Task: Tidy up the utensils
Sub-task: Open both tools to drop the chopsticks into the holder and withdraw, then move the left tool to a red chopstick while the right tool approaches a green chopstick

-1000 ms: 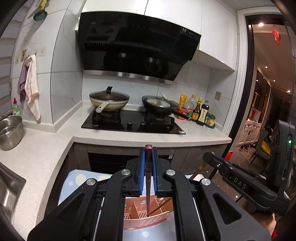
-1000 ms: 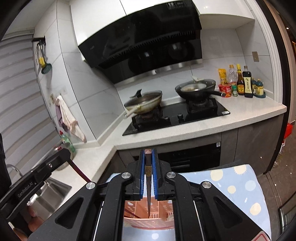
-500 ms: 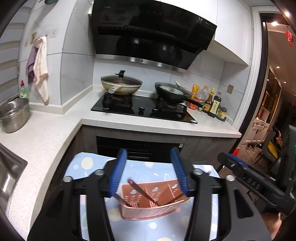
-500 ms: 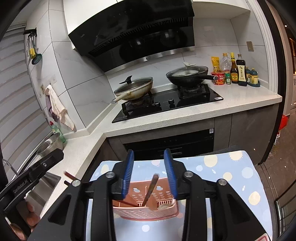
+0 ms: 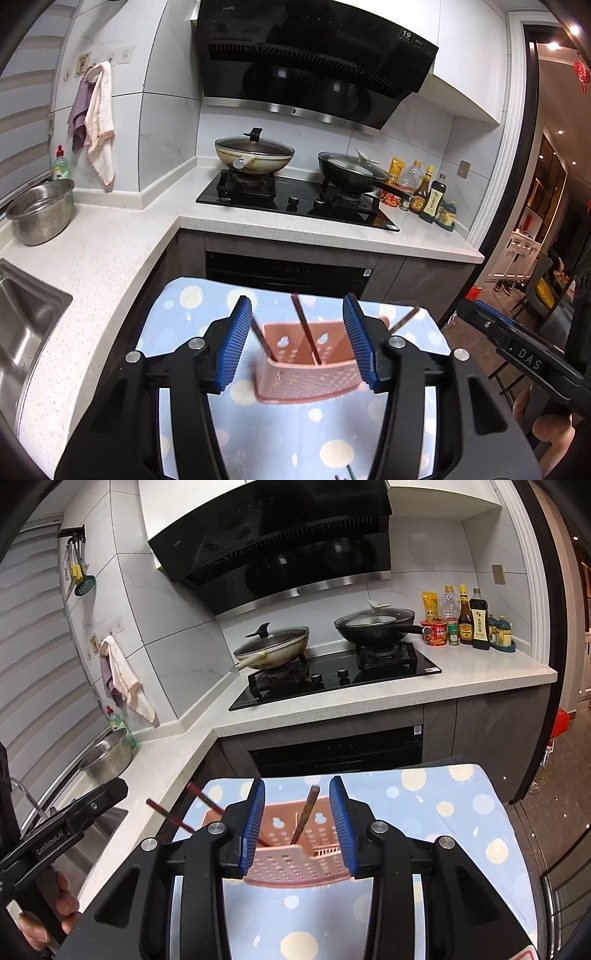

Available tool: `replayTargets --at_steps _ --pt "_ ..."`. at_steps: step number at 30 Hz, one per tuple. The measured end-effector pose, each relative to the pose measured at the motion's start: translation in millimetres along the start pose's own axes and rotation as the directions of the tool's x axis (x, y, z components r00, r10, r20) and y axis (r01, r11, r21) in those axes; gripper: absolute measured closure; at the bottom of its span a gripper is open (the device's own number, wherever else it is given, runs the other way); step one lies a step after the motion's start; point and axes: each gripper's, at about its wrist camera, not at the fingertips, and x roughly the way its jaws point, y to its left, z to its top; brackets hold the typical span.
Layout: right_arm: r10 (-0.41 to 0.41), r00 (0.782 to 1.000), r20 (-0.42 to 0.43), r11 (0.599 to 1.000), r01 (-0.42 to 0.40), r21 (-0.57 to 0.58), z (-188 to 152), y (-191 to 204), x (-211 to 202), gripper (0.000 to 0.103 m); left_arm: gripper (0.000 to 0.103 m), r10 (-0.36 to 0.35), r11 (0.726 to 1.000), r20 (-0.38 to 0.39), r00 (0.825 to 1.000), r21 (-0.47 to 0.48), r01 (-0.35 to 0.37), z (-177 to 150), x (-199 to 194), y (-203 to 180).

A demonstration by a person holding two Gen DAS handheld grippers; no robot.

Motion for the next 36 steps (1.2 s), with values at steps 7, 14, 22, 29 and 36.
replayTargets --at_steps 7,14,22,29,36 --pt "-0.017 1.000 -0.026 0.998 0.016 -0.054 -37.4 9.9 -29.6 0.067 0.053 0.027 1.000 -0.044 0.999 -0.003 -0.027 -35.4 -24.9 6.3" --pt "-0.043 0.996 -0.075 0.997 0.038 -0.064 -92.6 10.3 -63.1 0.067 0.053 0.037 0.999 -0.107 0.994 -0.006 -0.038 -91.5 -53.4 12.9" --pt "-0.098 0.980 -0.171 0.994 0.089 -0.060 -166.7 2.1 -92.7 0.067 0.053 0.030 0.999 -0.219 0.975 -0.029 -0.037 -168.1 -78.5 13.7" --pt "-0.134 0.953 -0.271 0.991 0.123 -0.057 -233.0 -10.9 -113.7 0.067 0.053 0.038 0.999 -0.301 0.953 -0.016 -0.045 -226.9 -94.1 8.5" --pt "-0.147 0.930 -0.338 0.989 0.143 -0.036 -277.2 -22.9 -129.2 0.067 0.053 0.034 0.999 -0.391 0.920 -0.011 -0.042 -280.3 -107.9 4.5"
